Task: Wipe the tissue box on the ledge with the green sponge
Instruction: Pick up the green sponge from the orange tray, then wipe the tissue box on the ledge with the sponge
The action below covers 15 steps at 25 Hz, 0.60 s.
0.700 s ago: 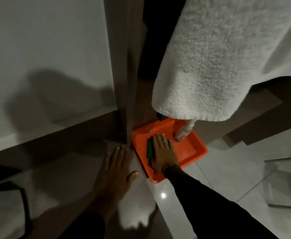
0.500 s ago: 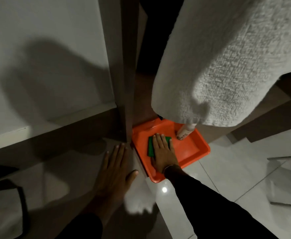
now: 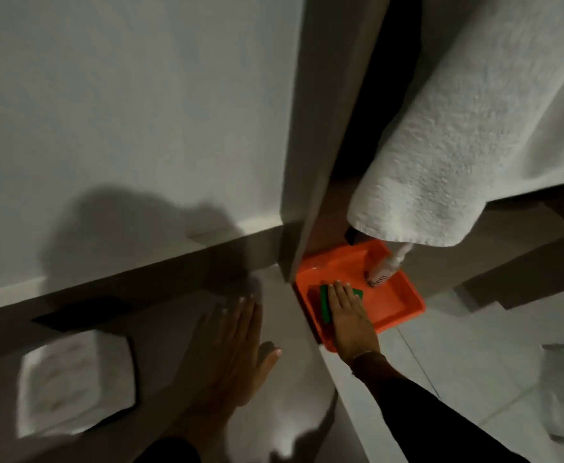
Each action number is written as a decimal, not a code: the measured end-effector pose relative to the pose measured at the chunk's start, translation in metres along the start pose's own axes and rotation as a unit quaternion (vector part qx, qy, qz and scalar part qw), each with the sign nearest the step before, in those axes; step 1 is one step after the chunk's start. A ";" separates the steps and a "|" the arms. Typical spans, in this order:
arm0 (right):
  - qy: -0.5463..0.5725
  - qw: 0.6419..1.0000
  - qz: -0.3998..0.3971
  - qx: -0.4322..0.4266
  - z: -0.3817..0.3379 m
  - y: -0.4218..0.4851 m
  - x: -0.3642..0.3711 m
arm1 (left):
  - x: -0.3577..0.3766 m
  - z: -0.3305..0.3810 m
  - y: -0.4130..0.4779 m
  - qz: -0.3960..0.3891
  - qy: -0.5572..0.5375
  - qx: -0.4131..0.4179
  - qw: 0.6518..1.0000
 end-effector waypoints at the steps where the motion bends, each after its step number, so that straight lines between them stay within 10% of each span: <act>1: 0.003 1.000 0.004 -0.006 -0.015 -0.011 -0.011 | -0.021 -0.009 -0.018 0.030 -0.007 0.003 1.000; 15: 0.101 0.977 0.050 -0.182 -0.329 -0.074 -0.068 | -0.077 -0.250 -0.174 0.111 -0.248 -0.186 0.944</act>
Point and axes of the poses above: each hand's wrist, its own y-axis towards the middle knuckle, its own x-axis out of the palm, z = x × y, the point moved 2 cm from there along y, towards the middle knuckle, and after that the axes turned 2 degrees about -x, right-handed, at the moved point
